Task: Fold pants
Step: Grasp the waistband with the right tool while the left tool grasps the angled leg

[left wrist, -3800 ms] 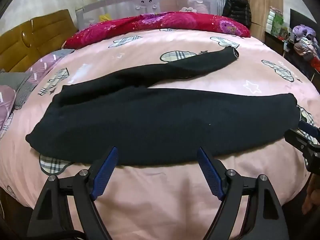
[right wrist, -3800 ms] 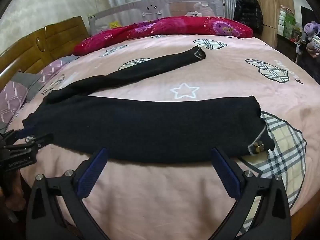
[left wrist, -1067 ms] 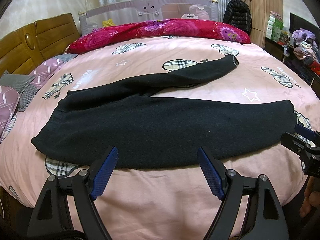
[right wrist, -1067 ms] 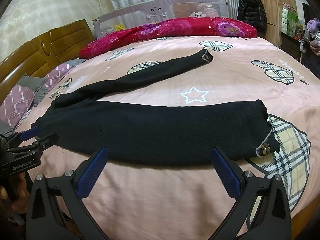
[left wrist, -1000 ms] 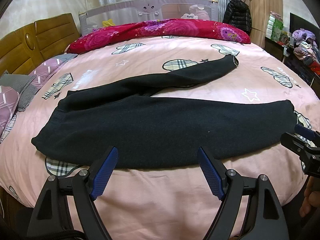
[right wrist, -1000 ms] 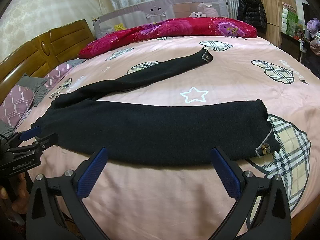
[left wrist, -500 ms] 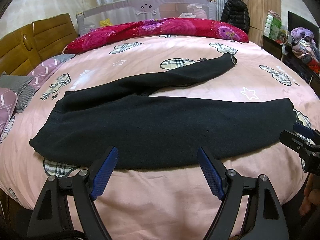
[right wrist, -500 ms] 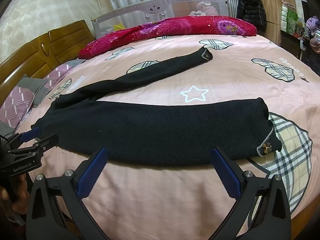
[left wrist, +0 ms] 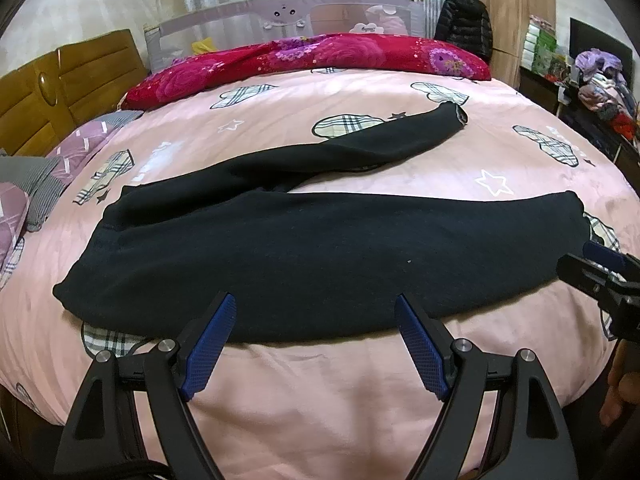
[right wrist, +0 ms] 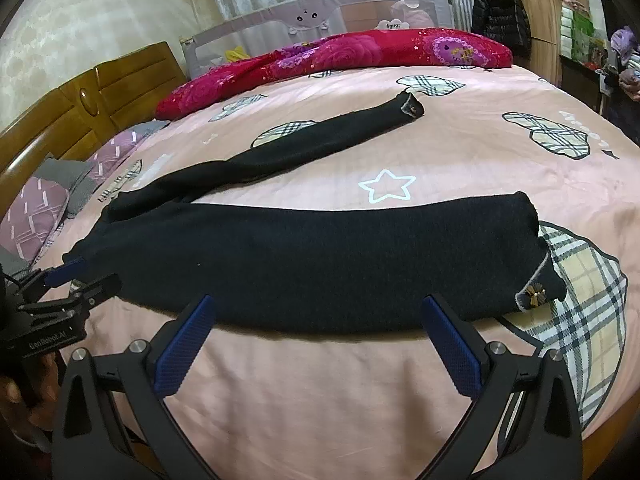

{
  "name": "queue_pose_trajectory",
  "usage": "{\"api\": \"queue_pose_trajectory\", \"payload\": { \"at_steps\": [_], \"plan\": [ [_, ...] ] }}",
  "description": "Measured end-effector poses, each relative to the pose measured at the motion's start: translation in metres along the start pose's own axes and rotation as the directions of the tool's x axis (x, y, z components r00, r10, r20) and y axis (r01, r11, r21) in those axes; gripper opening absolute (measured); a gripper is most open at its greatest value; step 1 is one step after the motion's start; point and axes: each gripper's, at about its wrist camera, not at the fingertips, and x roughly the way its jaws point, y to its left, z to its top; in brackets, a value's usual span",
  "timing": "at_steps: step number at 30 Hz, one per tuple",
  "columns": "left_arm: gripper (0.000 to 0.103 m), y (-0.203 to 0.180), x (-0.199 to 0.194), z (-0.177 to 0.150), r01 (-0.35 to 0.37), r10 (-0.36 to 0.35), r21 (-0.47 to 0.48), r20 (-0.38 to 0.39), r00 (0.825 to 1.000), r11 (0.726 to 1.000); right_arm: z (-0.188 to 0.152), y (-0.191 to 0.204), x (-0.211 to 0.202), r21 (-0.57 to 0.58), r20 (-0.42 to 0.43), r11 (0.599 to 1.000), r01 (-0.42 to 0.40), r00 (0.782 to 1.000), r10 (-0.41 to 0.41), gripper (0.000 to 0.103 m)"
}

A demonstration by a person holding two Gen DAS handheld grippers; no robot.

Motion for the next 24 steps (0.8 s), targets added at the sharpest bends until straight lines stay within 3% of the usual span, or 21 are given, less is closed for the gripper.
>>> {"api": "queue_pose_trajectory", "payload": {
  "at_steps": [8, 15, 24],
  "plan": [
    [0.082, 0.0, 0.005, 0.019, 0.023, -0.024, 0.046, 0.009, 1.0, 0.999, 0.019, -0.01, 0.003, 0.035, 0.004, 0.999, -0.023, 1.0, 0.023, 0.102],
    [0.082, -0.012, 0.026, 0.051, 0.022, -0.022, 0.147, 0.001, 1.0, 0.989, 0.053, -0.029, 0.021, 0.089, -0.012, 0.996, -0.029, 0.999, 0.03, 0.102],
    [0.082, -0.029, 0.073, 0.105, 0.029, -0.032, 0.327, 0.004, 0.999, 0.945, 0.116, -0.059, 0.066, 0.185, -0.034, 0.979, -0.081, 0.996, 0.088, 0.1]
  ]
}}
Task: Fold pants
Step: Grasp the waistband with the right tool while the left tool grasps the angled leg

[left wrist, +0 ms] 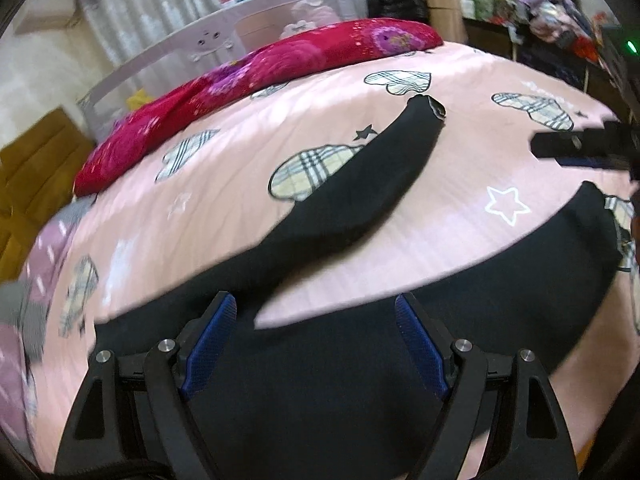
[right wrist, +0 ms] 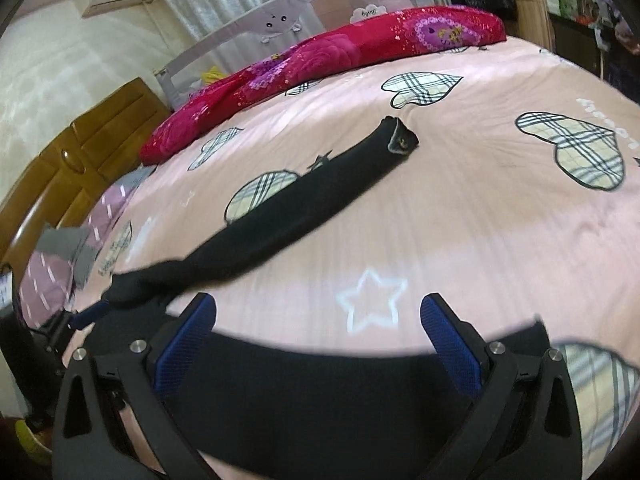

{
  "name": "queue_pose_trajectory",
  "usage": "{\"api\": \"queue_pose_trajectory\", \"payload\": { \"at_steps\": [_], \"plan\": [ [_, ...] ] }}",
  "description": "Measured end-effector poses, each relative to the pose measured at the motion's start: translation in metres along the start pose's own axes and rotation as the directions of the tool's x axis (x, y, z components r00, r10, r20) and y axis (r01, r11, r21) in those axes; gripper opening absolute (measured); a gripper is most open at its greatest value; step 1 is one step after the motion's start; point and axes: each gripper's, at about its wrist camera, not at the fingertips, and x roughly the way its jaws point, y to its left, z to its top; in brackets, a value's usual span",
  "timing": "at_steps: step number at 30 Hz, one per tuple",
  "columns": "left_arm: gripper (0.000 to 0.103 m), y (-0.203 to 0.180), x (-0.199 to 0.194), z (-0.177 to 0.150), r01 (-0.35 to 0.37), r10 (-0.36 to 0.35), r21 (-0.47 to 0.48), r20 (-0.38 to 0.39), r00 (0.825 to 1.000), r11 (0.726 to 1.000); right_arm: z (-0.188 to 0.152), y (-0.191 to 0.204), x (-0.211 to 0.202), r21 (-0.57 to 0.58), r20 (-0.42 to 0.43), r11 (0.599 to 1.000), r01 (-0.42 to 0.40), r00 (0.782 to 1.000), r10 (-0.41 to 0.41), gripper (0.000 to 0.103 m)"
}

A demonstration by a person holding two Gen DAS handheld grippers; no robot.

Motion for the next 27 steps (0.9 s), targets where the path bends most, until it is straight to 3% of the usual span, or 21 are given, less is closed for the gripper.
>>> {"api": "queue_pose_trajectory", "payload": {
  "at_steps": [9, 12, 16, 19, 22, 23, 24, 27],
  "plan": [
    [0.082, -0.005, 0.075, 0.036, 0.056, -0.04, 0.233, -0.074, 0.996, 0.971, 0.067, -0.034, 0.073, 0.144, -0.092, 0.989, -0.018, 0.995, 0.031, 0.077],
    [0.082, -0.007, 0.096, 0.037, 0.082, -0.055, 0.277, -0.104, 0.993, 0.957, 0.084, -0.052, 0.1, 0.22, -0.116, 0.975, -0.039, 0.991, 0.065, 0.074],
    [0.082, -0.011, 0.121, 0.038, 0.085, -0.041, 0.341, -0.134, 0.99, 0.936, 0.1, -0.073, 0.131, 0.286, -0.143, 0.958, -0.006, 0.989, 0.049, 0.068],
    [0.082, -0.013, 0.134, 0.04, 0.098, -0.048, 0.359, -0.146, 0.988, 0.928, 0.108, -0.093, 0.152, 0.368, -0.152, 0.93, -0.007, 0.986, 0.068, 0.05],
    [0.053, -0.011, 0.142, 0.047, 0.153, -0.098, 0.339, -0.175, 0.98, 0.928, 0.114, -0.103, 0.169, 0.418, -0.141, 0.907, -0.045, 0.983, 0.113, 0.025],
    [0.037, -0.009, 0.143, 0.05, 0.158, -0.102, 0.327, -0.181, 0.978, 0.932, 0.115, -0.104, 0.17, 0.423, -0.139, 0.905, -0.038, 0.985, 0.106, 0.008],
    [0.023, -0.007, 0.144, 0.052, 0.149, -0.094, 0.321, -0.18, 0.979, 0.935, 0.116, -0.104, 0.168, 0.434, -0.121, 0.9, -0.045, 0.987, 0.108, 0.006],
    [0.013, 0.006, 0.137, 0.056, 0.182, -0.138, 0.271, -0.172, 0.975, 0.945, 0.115, -0.095, 0.148, 0.42, -0.054, 0.904, -0.075, 0.993, 0.108, 0.006]
  ]
}}
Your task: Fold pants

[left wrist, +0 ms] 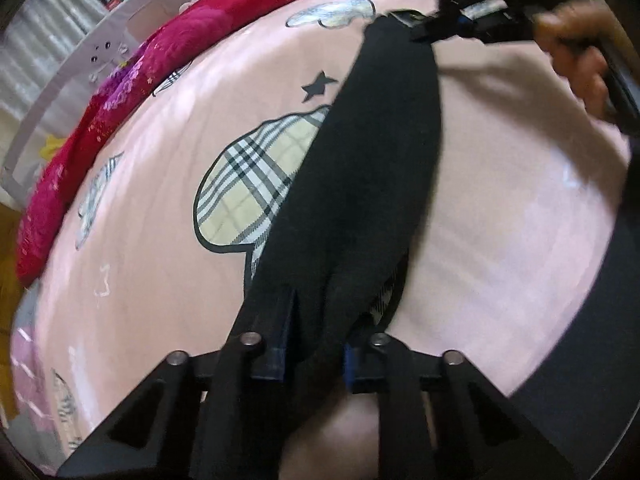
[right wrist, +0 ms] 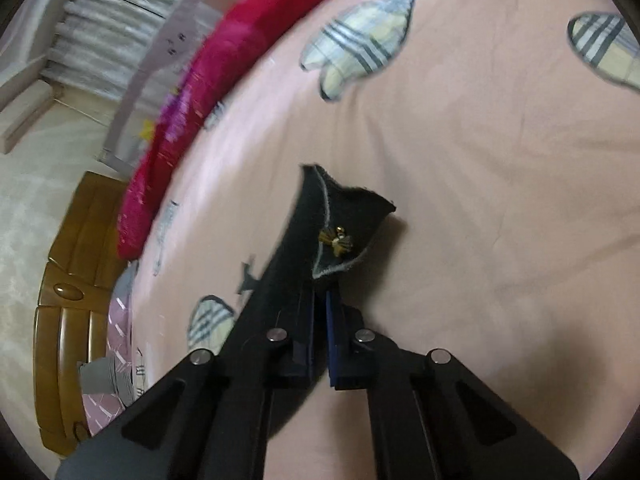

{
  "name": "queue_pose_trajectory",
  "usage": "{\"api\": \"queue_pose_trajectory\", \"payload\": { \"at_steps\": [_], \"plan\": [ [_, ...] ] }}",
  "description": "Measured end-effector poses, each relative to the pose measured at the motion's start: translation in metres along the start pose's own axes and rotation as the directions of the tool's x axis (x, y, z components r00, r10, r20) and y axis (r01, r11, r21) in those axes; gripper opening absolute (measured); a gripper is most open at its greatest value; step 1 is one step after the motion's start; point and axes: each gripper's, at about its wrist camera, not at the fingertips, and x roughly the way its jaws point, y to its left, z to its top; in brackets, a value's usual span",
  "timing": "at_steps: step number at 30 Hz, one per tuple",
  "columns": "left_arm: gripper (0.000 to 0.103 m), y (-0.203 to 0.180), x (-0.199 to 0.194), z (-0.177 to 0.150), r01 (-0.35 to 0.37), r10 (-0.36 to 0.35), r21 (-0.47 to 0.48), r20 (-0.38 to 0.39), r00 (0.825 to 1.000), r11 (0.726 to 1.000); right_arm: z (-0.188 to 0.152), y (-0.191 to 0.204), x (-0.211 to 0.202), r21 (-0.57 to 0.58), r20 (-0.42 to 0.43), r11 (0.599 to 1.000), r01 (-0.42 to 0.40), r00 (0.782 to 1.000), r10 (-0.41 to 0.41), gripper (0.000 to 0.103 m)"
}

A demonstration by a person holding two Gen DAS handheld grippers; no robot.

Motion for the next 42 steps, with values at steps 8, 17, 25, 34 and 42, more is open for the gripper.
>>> {"api": "queue_pose_trajectory", "payload": {
  "at_steps": [8, 17, 25, 34, 42],
  "plan": [
    [0.012, -0.001, -0.075, -0.022, 0.102, -0.09, -0.083, 0.135, 0.987, 0.991, -0.036, 0.017, -0.085, -0.059, 0.073, 0.997, -0.04, 0.996, 0.044, 0.005],
    [0.012, -0.056, -0.121, -0.075, 0.171, -0.16, -0.05, 0.171, 0.972, 0.984, -0.119, -0.011, -0.17, -0.034, 0.103, 0.999, 0.024, 0.994, -0.02, 0.005],
    [0.012, -0.08, -0.12, -0.103, 0.189, -0.176, -0.081, 0.144, 0.974, 0.979, -0.179, -0.034, -0.196, -0.005, 0.129, 0.993, 0.114, 0.985, -0.113, 0.005],
    [0.013, -0.088, -0.115, -0.114, 0.185, -0.17, -0.122, 0.126, 0.977, 0.975, -0.203, -0.055, -0.195, 0.026, 0.113, 0.981, 0.192, 0.975, -0.193, 0.005],
    [0.016, -0.098, -0.112, -0.124, 0.178, -0.164, -0.15, 0.103, 0.981, 0.973, -0.214, -0.064, -0.197, 0.029, 0.098, 0.969, 0.247, 0.964, -0.249, 0.005]
  ]
}}
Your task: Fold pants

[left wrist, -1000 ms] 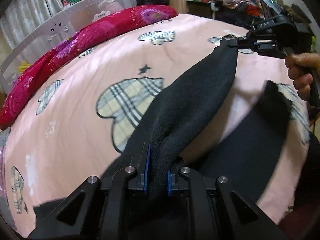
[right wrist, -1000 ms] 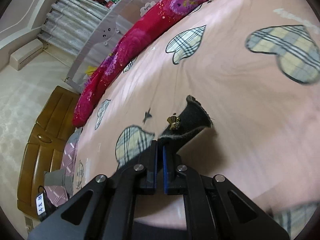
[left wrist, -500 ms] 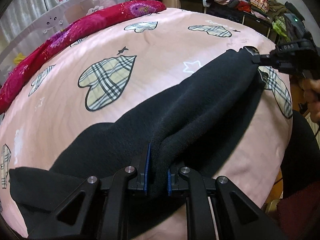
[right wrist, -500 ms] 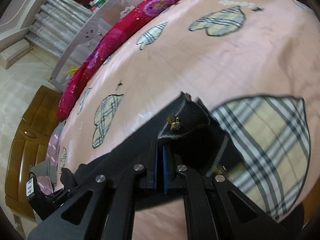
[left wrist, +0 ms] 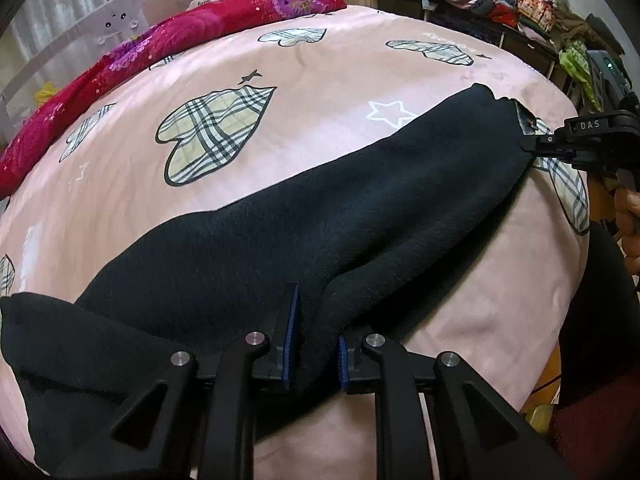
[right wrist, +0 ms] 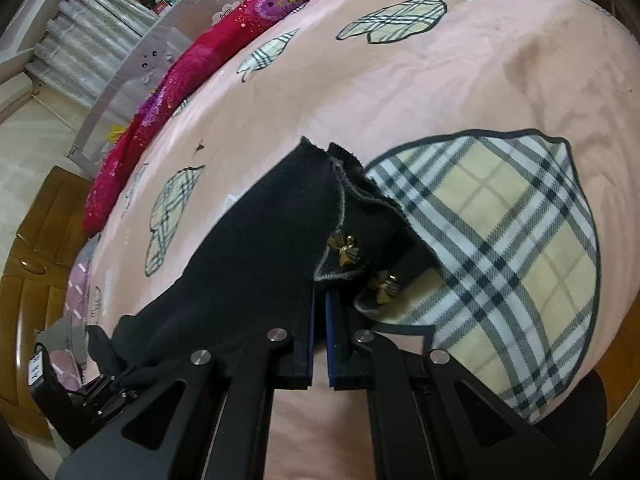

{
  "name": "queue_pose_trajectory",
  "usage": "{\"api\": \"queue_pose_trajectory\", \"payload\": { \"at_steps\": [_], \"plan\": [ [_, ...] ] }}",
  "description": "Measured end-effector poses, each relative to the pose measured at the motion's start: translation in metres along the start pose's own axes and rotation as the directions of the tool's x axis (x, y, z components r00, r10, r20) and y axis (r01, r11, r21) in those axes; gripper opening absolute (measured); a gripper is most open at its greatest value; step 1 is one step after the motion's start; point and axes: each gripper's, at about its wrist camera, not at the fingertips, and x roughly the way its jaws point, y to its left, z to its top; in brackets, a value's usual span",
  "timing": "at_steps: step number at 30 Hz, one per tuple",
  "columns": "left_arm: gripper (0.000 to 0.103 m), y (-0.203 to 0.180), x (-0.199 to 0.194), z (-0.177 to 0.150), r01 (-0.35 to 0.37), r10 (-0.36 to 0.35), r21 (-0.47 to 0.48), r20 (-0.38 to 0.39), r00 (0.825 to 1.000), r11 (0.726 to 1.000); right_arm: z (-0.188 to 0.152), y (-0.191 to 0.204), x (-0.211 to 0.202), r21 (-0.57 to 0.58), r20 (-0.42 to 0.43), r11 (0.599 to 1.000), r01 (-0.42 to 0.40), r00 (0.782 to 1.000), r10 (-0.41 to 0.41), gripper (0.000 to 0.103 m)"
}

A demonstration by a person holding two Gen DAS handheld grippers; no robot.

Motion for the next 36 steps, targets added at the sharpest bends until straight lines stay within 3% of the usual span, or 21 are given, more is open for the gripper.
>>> {"api": "queue_pose_trajectory", "payload": {
  "at_steps": [5, 7, 9, 10, 12, 16, 17, 18, 22, 25, 33, 36],
  "plan": [
    [0.024, 0.0, 0.002, -0.002, -0.013, 0.012, -0.033, -0.019, 1.0, 0.999, -0.001, -0.006, 0.009, 0.006, -0.029, 1.0, 0.014, 0.999, -0.014, 0.005],
    [0.031, 0.002, -0.002, -0.003, -0.014, 0.013, -0.062, -0.027, 1.0, 0.998, -0.001, -0.005, 0.007, 0.016, -0.026, 1.0, 0.014, 1.0, -0.014, 0.01],
    [0.047, 0.007, -0.008, -0.007, -0.033, 0.031, -0.098, -0.03, 0.999, 0.995, 0.001, -0.001, 0.001, 0.004, -0.027, 1.0, 0.03, 0.999, -0.03, 0.023],
    [0.05, 0.011, -0.013, -0.009, -0.038, 0.035, -0.12, -0.025, 0.999, 0.992, 0.001, 0.001, -0.004, -0.005, -0.018, 0.999, 0.042, 0.999, -0.042, 0.028],
    [0.054, 0.02, -0.023, -0.014, -0.036, 0.032, -0.176, -0.022, 0.999, 0.984, 0.001, 0.006, -0.016, -0.024, 0.021, 0.999, 0.047, 0.999, -0.046, 0.053],
    [0.054, 0.042, -0.045, -0.025, -0.035, 0.035, -0.296, -0.004, 0.999, 0.955, -0.002, 0.02, -0.047, -0.102, 0.136, 0.995, 0.0, 0.991, 0.014, 0.055],
    [0.06, 0.048, -0.049, -0.025, -0.047, 0.048, -0.319, -0.005, 0.999, 0.947, -0.004, 0.027, -0.051, -0.133, 0.145, 0.991, -0.025, 0.988, 0.045, 0.055],
    [0.065, 0.056, -0.053, -0.026, -0.076, 0.076, -0.35, -0.014, 0.997, 0.934, -0.006, 0.034, -0.052, -0.158, 0.142, 0.986, -0.049, 0.987, 0.072, 0.055],
    [0.066, 0.094, -0.064, -0.032, -0.109, 0.104, -0.468, -0.037, 0.994, 0.877, -0.014, 0.063, -0.04, -0.248, 0.069, 0.957, -0.15, 0.983, 0.172, 0.055],
    [0.066, 0.129, -0.07, -0.037, -0.133, 0.112, -0.561, -0.072, 0.991, 0.817, -0.024, 0.09, -0.023, -0.307, -0.015, 0.923, -0.231, 0.971, 0.238, 0.055],
    [0.068, 0.211, -0.067, -0.035, -0.189, 0.072, -0.721, -0.19, 0.979, 0.666, -0.061, 0.161, 0.024, -0.48, -0.25, 0.79, -0.381, 0.923, 0.294, 0.055],
    [0.068, 0.241, -0.059, -0.03, -0.232, 0.057, -0.757, -0.251, 0.966, 0.611, -0.075, 0.189, 0.041, -0.523, -0.329, 0.734, -0.432, 0.897, 0.294, 0.055]
  ]
}}
